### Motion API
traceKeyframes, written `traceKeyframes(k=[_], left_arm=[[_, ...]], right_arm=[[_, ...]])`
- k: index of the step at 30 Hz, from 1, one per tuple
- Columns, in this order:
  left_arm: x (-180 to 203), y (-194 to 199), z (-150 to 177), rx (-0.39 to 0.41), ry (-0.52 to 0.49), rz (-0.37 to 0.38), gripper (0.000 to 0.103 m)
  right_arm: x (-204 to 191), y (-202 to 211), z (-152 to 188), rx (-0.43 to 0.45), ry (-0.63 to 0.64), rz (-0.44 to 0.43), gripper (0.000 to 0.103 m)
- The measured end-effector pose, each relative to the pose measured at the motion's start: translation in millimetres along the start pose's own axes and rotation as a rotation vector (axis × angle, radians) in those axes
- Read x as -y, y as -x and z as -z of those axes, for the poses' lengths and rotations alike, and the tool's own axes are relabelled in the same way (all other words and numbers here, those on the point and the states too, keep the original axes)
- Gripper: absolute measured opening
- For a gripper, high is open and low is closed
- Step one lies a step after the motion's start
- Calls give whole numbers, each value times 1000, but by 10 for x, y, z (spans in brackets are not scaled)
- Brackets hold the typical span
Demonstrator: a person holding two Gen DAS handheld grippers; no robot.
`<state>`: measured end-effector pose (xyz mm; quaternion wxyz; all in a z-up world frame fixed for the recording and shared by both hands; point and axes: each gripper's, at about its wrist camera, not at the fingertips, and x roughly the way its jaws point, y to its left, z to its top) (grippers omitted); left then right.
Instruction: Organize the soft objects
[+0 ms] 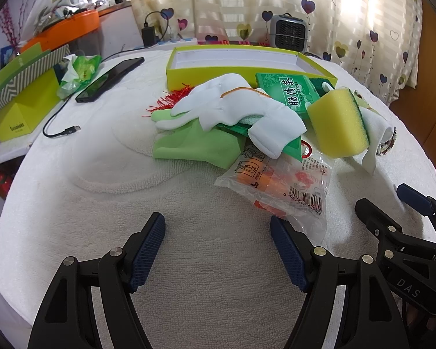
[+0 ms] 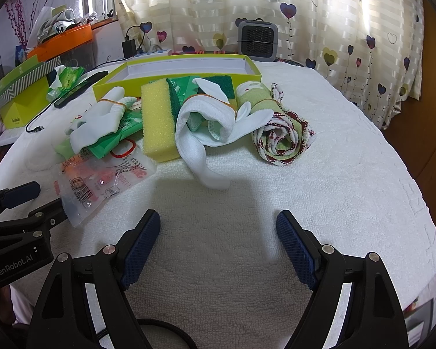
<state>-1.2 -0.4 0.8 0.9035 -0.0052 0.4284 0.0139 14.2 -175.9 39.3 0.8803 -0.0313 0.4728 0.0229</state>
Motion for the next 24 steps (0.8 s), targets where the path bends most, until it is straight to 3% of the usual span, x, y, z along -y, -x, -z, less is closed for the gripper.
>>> traceKeyframes(k=[24], left_arm=[[4, 4, 5, 1, 0, -1, 74]], right_arm=[[-12, -15, 10, 2, 0, 0, 82]])
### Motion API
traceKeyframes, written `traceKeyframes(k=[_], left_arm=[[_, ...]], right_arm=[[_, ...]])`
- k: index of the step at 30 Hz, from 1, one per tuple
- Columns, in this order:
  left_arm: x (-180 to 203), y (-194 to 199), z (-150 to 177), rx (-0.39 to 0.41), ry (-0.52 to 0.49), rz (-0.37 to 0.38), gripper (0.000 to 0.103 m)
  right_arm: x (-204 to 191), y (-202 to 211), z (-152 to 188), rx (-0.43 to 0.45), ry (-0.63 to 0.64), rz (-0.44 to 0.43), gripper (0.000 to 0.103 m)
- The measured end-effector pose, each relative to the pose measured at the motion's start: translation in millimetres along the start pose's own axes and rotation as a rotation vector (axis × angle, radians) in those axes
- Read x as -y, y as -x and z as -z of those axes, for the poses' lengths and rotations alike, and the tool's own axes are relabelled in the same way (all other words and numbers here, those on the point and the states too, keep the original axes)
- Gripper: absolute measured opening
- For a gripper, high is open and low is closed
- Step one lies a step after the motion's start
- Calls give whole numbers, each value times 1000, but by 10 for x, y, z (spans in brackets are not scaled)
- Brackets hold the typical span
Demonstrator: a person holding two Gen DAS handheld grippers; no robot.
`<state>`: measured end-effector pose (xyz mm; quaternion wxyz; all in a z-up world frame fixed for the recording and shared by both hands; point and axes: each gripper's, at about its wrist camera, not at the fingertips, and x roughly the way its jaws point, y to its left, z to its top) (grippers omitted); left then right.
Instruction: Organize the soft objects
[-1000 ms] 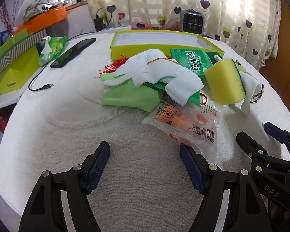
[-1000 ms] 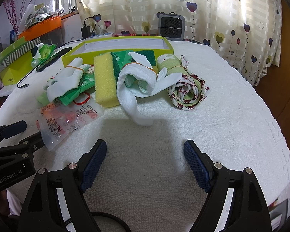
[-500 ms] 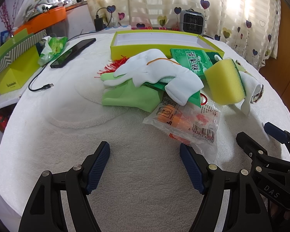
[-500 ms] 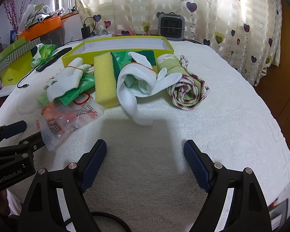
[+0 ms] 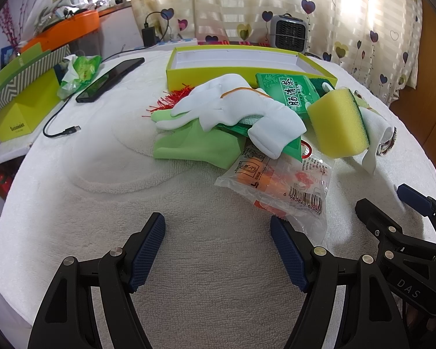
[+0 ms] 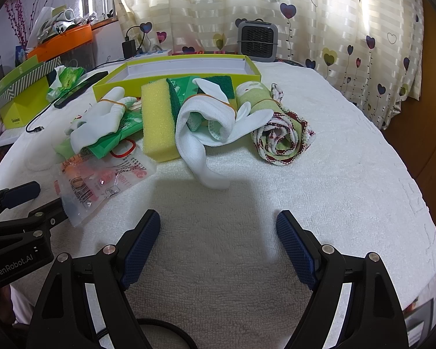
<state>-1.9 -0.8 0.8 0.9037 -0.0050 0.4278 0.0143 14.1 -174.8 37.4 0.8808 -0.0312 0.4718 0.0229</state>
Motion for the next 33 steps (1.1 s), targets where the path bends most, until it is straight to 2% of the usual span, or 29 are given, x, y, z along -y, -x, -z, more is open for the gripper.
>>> traceKeyframes(k=[12, 18, 22, 33], left_arm=[[-11, -1, -20, -1, -7, 9, 74], [-81, -3, -95, -25, -23, 47, 74], [-153, 15, -125, -27, -16, 78, 73], [-348, 293, -467, 68, 33, 200, 73]], right_arm=[[46, 2, 2, -4, 6, -17, 82], [131, 73, -25, -10, 19, -54, 82], [182, 122, -47, 22, 11, -84, 82], [382, 313, -310, 126, -73, -223, 82]])
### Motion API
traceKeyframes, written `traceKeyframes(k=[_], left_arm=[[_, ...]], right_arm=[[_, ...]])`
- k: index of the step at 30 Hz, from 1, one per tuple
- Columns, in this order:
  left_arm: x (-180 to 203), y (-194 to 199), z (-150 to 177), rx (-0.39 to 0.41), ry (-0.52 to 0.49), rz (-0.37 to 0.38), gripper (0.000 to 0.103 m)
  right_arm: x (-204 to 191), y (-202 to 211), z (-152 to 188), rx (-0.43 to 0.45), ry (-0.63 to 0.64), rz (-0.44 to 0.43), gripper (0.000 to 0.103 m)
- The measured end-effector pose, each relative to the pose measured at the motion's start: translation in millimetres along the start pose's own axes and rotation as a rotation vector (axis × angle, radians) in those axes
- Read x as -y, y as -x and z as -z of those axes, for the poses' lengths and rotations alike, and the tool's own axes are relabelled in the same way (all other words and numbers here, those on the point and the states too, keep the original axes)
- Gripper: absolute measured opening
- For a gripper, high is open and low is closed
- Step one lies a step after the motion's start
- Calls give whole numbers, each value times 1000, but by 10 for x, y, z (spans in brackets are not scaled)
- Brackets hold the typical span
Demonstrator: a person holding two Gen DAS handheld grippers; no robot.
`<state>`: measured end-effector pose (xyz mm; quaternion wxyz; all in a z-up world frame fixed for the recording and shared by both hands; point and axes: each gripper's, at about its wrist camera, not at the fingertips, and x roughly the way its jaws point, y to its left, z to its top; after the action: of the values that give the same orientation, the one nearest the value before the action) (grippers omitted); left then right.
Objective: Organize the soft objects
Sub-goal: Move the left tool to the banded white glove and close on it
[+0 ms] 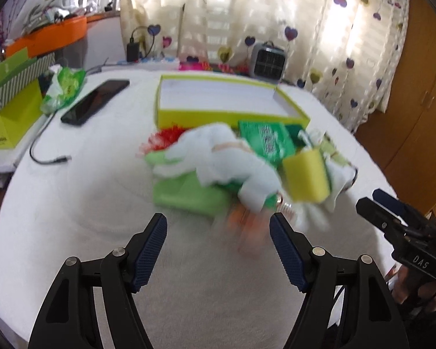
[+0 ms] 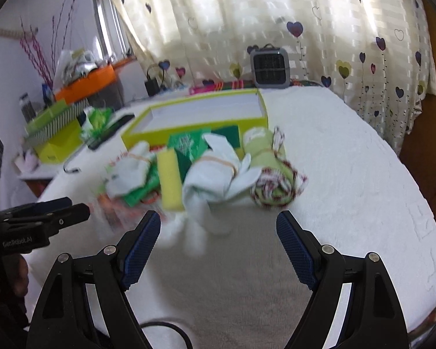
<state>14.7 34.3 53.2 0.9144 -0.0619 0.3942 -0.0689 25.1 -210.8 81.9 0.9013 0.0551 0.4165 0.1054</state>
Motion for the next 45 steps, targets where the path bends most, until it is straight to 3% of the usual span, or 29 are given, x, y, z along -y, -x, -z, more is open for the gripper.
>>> traceKeyframes(k=[5, 10, 12, 16, 21, 23, 31, 35, 45], left_arm=[[-10, 86, -178, 50, -3, 38, 73], [40, -131, -367, -6, -20, 36, 73], [84, -217, -425, -15, -36, 24, 73], [147, -388, -497, -47, -54, 3, 73], [93, -564, -575, -64, -29, -13, 72], [73, -648, -593, -96, -22, -7, 72], [16, -842, -613, -153, -24, -60, 72], [-25, -926, -596, -197, -1, -32, 72], [58, -1003, -639, -198, -27, -41, 71]], right_arm=[[48, 27, -94, 24, -12, -6, 82], [55, -19, -229, 39, -15, -16, 82], [44, -82, -301, 29, -7, 2, 73], [57, -193, -372, 7, 0, 1, 67], [34, -366, -421, -55, 8, -35, 47], [40, -419, -430, -70, 6, -46, 44], [99, -599, -427, -134, -30, -81, 44], [93, -676, -443, -149, -29, -64, 44], [69, -791, -390, -187, -6, -58, 44]])
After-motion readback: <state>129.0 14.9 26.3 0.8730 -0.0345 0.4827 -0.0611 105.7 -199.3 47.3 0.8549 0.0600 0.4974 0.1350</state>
